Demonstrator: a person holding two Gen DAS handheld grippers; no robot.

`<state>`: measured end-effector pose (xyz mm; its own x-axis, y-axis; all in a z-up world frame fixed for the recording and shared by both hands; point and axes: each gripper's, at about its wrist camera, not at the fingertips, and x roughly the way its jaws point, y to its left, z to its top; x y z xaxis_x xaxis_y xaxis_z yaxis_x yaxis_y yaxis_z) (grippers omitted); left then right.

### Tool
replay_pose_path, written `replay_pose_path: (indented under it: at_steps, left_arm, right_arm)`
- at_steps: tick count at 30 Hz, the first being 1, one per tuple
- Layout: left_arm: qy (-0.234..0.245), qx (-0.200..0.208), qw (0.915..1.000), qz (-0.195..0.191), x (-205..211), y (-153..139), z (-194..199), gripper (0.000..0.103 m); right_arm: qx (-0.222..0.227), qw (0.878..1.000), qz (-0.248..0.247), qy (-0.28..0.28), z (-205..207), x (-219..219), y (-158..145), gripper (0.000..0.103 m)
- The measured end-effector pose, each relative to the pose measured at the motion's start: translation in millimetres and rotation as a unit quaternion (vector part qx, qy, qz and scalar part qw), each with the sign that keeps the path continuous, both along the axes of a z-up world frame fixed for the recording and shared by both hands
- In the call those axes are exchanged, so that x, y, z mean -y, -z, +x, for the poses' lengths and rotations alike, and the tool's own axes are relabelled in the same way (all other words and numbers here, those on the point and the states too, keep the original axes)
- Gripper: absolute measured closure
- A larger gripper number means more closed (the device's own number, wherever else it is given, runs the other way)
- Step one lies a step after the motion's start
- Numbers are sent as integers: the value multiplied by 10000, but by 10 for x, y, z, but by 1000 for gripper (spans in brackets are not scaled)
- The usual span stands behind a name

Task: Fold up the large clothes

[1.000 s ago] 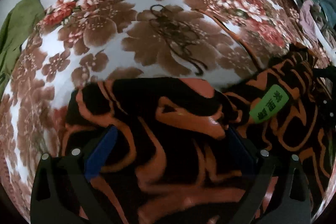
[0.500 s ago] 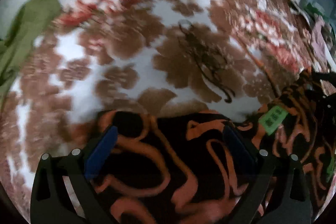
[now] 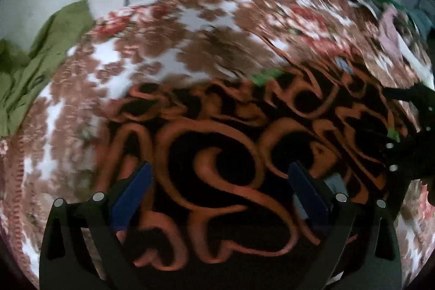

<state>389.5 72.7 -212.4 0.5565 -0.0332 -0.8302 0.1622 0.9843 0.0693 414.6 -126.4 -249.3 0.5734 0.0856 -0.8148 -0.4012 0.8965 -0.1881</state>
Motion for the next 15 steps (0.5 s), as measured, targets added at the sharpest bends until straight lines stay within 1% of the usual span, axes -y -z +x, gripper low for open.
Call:
replay_pose_path:
  at_steps: [1, 4, 5, 6, 7, 9, 10, 12, 13, 14, 15]
  left_arm:
    - [6, -26, 10000, 61, 42, 88, 6, 5]
    - [-27, -34, 9996, 261, 1, 296, -5, 5]
    - [-89, -92, 9993, 355, -81, 357, 0, 4]
    - [-149, -99, 9993, 323, -189, 370, -5, 4]
    - [-214, -89, 9994, 272, -290, 359, -12, 4]
    - [-338, -108, 9989, 308, -465, 334, -48, 4]
    - [-454, -117, 9981, 388, -604, 291, -91, 4]
    - [-588, -132, 9968, 527, -758, 223, -162, 4]
    - [-689, -115, 9958, 584, -858, 148, -234, 5]
    - [-774, -24, 9954, 560, -936, 56, -317, 5]
    - [-839, 96, 9955, 438, -1027, -75, -450, 5]
  right_arm:
    - [-5, 10000, -90, 14, -19, 27, 80, 5]
    - [84, 9999, -96, 7, -55, 148, 152, 5]
    - [105, 9997, -205, 30, -54, 209, 167, 5]
    - [123, 9998, -178, 23, -52, 269, 160, 5]
    - [156, 9997, -177, 54, -50, 352, 140, 5]
    - [261, 9983, -486, 211, -45, 474, 135, 5]
    - [221, 9980, -491, 321, -27, 599, 137, 5]
    - [65, 9985, -340, 435, -14, 755, 127, 5]
    - [50, 9981, -361, 505, -28, 803, 109, 5]
    - [108, 9975, -444, 533, -77, 835, 58, 5]
    - [131, 9977, -414, 514, -114, 837, 10, 5]
